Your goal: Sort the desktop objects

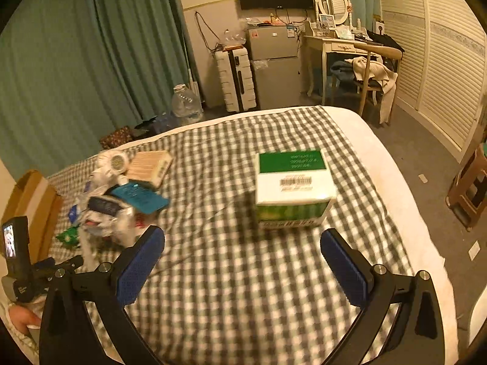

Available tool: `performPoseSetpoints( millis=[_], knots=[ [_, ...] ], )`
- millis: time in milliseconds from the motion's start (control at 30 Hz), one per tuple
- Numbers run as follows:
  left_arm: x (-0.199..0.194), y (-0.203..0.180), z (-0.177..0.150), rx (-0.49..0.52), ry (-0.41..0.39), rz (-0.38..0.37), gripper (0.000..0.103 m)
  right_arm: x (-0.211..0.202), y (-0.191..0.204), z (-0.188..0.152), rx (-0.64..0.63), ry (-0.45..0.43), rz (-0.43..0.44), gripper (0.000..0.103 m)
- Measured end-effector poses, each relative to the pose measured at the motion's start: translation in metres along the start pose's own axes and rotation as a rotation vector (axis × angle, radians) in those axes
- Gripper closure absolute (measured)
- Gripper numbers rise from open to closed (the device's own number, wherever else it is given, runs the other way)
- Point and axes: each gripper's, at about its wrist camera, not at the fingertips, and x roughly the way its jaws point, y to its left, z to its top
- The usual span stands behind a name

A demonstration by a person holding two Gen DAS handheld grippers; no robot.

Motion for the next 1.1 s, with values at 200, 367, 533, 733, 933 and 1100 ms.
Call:
performPoseSetpoints(
  millis=[200, 367, 533, 733, 933, 1100],
  knots=[
    [0.026, -0.004, 0.007, -0.051, 0.02, -0.006, 0.004, 0.046, -0.019, 0.021, -0.04, 0.041, -0.028, 0.0],
    [0.034, -0.01, 0.007, -0.051, 0.023, -0.007, 0.004, 0.084, -0.037, 0.029, -0.053, 0.102, -0.065, 0.0],
    [0.029, -0.01, -0.001, -0.031, -0.011, -0.038, 0.012, 0.104, -0.034, 0.027, -0.127, 0.113, -0.128, 0.0],
    [0.014, -0.011, -0.007, 0.036, -0.032, -0.104, 0.079, 0.116, -0.05, 0.03, -0.054, 0.139, -0.107, 0.003],
    [-0.013, 0.009, -0.016, 0.018, -0.011, -0.196, 0.086, 0.118, -0.046, 0.026, -0.024, 0.155, -0.122, 0.012],
    [-0.031, 0.035, -0.024, 0.003, -0.046, -0.22, 0.086, 0.085, -0.029, 0.008, -0.014, 0.163, -0.084, 0.012]
  ],
)
